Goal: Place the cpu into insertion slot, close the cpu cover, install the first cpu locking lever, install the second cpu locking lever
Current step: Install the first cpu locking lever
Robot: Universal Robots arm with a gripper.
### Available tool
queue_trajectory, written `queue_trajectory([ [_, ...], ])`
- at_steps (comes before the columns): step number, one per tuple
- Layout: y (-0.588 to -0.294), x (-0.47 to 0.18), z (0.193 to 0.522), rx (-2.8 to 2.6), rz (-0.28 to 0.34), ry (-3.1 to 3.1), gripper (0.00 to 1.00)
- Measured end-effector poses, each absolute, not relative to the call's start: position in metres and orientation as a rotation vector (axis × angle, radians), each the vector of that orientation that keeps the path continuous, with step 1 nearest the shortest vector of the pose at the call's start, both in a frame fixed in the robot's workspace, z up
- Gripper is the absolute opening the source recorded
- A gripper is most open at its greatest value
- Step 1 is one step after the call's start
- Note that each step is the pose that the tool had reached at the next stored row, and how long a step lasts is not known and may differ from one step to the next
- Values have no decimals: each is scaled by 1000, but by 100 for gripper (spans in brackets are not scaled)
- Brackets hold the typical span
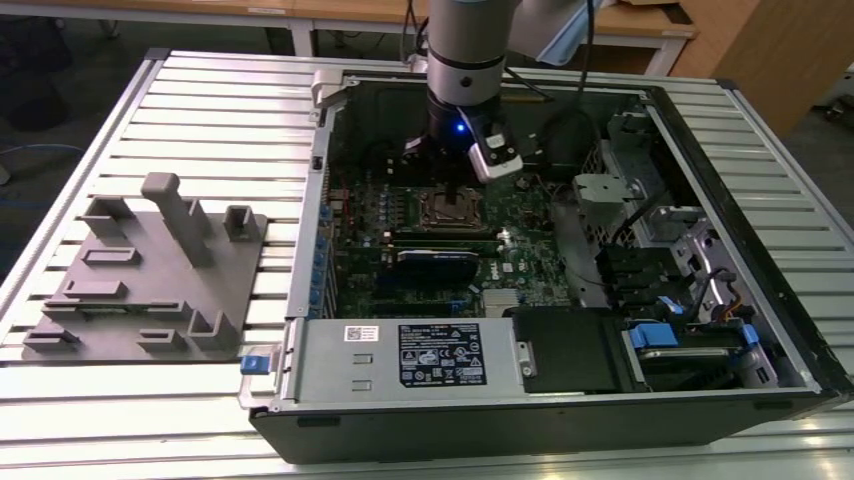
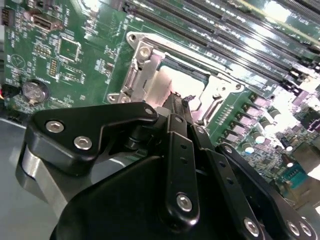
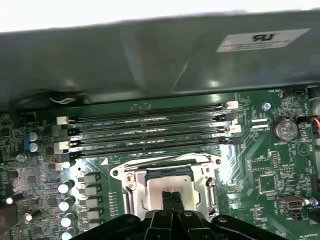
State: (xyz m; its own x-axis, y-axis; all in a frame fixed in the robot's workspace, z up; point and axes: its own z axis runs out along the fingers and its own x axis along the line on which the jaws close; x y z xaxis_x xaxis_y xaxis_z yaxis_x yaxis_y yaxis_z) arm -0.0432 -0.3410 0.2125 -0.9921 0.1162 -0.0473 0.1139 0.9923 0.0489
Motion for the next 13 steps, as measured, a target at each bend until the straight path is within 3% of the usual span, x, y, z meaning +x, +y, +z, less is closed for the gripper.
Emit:
queue_trajectory([
  [13, -341, -40, 214, 178, 47, 3091, 10],
])
